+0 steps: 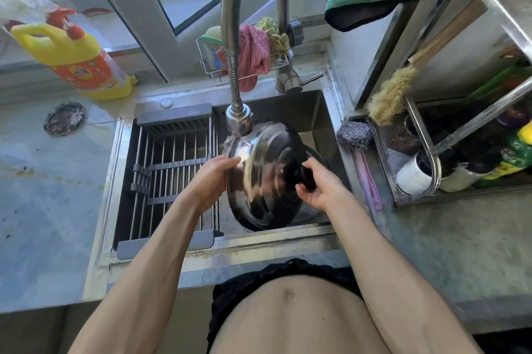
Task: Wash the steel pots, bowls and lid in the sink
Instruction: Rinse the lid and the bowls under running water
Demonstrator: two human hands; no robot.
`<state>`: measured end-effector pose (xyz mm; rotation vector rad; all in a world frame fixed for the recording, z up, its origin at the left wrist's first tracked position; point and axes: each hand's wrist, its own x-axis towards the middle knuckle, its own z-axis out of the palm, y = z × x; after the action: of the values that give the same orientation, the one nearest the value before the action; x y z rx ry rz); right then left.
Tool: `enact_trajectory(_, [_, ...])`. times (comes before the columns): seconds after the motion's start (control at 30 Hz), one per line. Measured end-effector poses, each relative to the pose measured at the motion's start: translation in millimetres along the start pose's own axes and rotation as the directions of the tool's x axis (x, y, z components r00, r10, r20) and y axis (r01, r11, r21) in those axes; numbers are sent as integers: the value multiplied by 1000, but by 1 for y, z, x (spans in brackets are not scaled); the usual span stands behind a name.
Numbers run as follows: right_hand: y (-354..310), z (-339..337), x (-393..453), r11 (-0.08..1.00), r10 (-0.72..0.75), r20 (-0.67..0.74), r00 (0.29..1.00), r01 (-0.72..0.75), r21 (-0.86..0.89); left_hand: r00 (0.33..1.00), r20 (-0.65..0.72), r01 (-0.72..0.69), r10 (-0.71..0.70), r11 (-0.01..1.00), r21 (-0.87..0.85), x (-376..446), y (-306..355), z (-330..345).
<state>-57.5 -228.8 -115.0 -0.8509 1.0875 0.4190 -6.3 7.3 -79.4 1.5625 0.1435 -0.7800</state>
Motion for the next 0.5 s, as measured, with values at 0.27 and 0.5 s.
enact_trajectory(0.27, [12,2,-1,755,-409,60,911,375,-538,988,-151,36,-30,999,36,12,24,11])
enact_trajectory(0.5, [2,7,-9,977,-158,45,986,163,-138,919,-393,-19,-34,991,-129,22,7,11])
